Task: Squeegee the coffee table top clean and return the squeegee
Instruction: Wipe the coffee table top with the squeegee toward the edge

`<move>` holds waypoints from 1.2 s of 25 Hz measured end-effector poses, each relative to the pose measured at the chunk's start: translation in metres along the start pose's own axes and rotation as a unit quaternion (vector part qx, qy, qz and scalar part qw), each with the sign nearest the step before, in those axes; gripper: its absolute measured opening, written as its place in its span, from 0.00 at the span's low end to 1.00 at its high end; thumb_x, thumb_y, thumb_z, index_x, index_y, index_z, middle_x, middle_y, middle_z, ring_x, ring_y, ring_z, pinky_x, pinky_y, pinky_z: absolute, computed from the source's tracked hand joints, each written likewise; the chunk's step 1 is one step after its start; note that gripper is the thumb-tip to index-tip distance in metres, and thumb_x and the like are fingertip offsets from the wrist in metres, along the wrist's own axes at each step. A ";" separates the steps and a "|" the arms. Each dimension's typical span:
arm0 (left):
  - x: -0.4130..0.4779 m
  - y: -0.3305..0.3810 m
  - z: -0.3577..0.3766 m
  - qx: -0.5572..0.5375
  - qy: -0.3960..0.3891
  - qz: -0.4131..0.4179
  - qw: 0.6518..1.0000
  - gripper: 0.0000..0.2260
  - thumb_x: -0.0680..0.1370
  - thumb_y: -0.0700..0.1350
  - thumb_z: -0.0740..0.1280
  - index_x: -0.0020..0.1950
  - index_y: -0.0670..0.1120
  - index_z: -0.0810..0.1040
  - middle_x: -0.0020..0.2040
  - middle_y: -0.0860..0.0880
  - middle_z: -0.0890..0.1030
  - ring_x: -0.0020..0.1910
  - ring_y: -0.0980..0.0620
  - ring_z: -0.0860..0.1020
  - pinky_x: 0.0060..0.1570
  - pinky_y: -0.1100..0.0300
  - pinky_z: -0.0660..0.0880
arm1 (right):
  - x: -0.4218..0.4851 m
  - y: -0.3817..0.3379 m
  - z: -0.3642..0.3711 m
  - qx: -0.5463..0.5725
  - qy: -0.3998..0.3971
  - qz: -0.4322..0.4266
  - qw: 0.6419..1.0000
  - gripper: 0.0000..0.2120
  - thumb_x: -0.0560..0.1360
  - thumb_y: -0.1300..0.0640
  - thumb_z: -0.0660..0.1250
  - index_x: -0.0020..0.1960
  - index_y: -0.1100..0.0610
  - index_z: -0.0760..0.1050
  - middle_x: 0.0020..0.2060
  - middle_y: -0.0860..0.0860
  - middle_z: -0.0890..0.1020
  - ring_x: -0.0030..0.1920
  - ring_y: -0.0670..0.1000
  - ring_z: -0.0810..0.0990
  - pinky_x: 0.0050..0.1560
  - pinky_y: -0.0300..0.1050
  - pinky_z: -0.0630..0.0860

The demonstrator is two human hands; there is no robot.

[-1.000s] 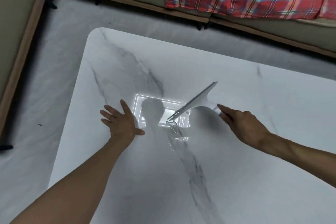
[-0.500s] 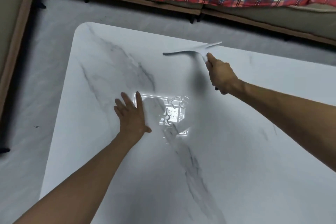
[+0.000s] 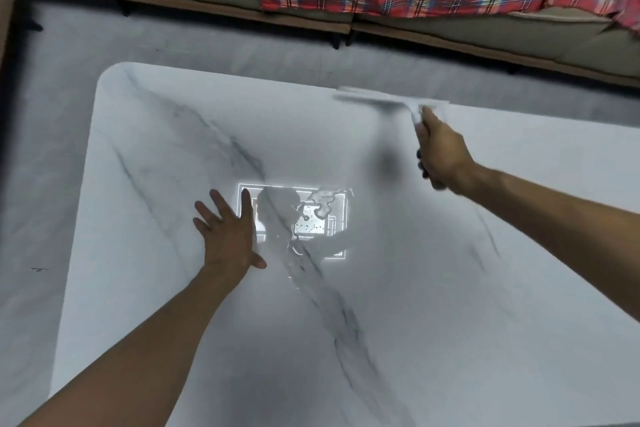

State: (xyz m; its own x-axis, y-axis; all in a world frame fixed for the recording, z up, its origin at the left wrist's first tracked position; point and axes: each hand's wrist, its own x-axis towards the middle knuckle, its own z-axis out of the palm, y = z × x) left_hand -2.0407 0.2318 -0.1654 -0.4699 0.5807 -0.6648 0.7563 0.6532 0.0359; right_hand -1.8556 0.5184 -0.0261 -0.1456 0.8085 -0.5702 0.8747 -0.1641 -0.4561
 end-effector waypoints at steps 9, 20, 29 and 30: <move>-0.001 -0.001 0.000 0.033 0.009 0.003 0.999 0.68 0.54 0.67 0.77 0.78 0.46 0.36 0.74 0.24 0.42 0.70 0.18 0.49 0.68 0.31 0.58 | -0.056 0.041 0.031 -0.088 -0.062 0.043 0.993 0.12 0.81 0.49 0.46 0.59 0.41 0.65 0.45 0.67 0.78 0.28 0.60 0.77 0.24 0.47 0.72; -0.017 -0.001 -0.012 -0.005 -0.004 0.006 1.000 0.59 0.65 0.55 0.79 0.79 0.47 0.38 0.75 0.28 0.40 0.73 0.22 0.45 0.72 0.35 0.54 | -0.030 -0.001 0.026 -0.030 -0.009 -0.021 0.999 0.16 0.82 0.51 0.48 0.67 0.50 0.65 0.43 0.61 0.75 0.28 0.57 0.74 0.22 0.43 0.68; -0.102 0.005 0.044 -0.016 0.044 -0.017 0.999 0.31 0.76 0.38 0.55 0.78 0.38 0.47 0.74 0.30 0.55 0.70 0.29 0.61 0.69 0.42 0.62 | -0.067 0.062 0.072 -0.242 -0.064 -0.237 0.939 0.19 0.83 0.48 0.48 0.72 0.49 0.63 0.50 0.61 0.82 0.48 0.66 0.78 0.47 0.54 0.76; -0.103 0.006 0.047 -0.023 0.037 -0.022 0.999 0.31 0.77 0.39 0.55 0.78 0.38 0.48 0.75 0.30 0.55 0.71 0.29 0.60 0.70 0.42 0.61 | -0.078 0.088 0.064 -0.262 -0.064 -0.234 0.934 0.20 0.83 0.46 0.48 0.74 0.45 0.60 0.48 0.60 0.83 0.47 0.66 0.79 0.47 0.55 0.76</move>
State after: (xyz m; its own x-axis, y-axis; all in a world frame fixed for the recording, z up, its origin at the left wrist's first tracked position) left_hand -1.9667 0.1530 -0.1315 -0.5356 0.5843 -0.6097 0.7134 0.6994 0.0436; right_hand -1.7970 0.4042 -0.0656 -0.5929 0.6431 -0.4846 0.8032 0.5158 -0.2981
